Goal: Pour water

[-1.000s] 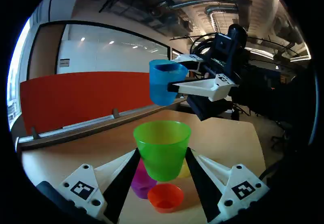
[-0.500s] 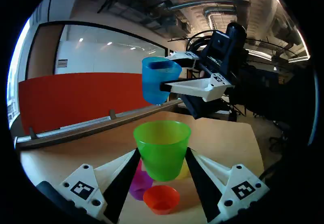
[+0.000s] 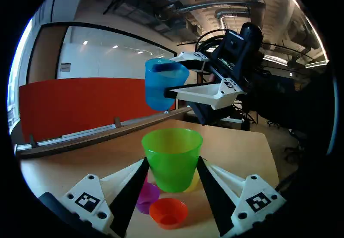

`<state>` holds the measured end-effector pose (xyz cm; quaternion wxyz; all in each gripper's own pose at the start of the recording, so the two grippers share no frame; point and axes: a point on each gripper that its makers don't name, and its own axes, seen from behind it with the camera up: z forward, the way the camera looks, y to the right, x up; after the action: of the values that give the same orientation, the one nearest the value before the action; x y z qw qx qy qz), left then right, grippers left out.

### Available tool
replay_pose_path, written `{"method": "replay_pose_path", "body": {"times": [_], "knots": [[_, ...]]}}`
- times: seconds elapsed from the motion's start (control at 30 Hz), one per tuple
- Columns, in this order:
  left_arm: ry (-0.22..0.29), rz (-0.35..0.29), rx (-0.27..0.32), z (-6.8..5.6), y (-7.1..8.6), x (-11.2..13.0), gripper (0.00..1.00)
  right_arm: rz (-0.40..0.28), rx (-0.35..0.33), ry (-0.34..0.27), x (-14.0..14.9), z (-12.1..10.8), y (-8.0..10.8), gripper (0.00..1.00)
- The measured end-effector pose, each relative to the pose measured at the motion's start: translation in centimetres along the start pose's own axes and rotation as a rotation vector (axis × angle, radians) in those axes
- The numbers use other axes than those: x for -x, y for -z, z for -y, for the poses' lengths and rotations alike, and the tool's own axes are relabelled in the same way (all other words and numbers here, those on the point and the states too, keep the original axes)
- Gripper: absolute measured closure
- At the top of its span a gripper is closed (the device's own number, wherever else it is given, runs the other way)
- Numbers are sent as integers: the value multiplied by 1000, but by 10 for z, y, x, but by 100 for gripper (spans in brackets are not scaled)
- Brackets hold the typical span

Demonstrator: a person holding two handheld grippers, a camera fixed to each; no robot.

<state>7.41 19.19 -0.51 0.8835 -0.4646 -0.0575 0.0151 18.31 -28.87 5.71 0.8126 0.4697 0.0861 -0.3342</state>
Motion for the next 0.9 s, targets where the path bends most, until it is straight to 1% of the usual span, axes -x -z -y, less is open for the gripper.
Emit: {"method": "replay_pose_path", "body": {"times": [0.37,0.9], "knots": [[-5,-5,5,-3,-3,1,20,-5,-10,35,-4,1,-2,11],[-13,-10,5,-5,-3,-1,20,2,-20,111,-7,2,-3,11]]}}
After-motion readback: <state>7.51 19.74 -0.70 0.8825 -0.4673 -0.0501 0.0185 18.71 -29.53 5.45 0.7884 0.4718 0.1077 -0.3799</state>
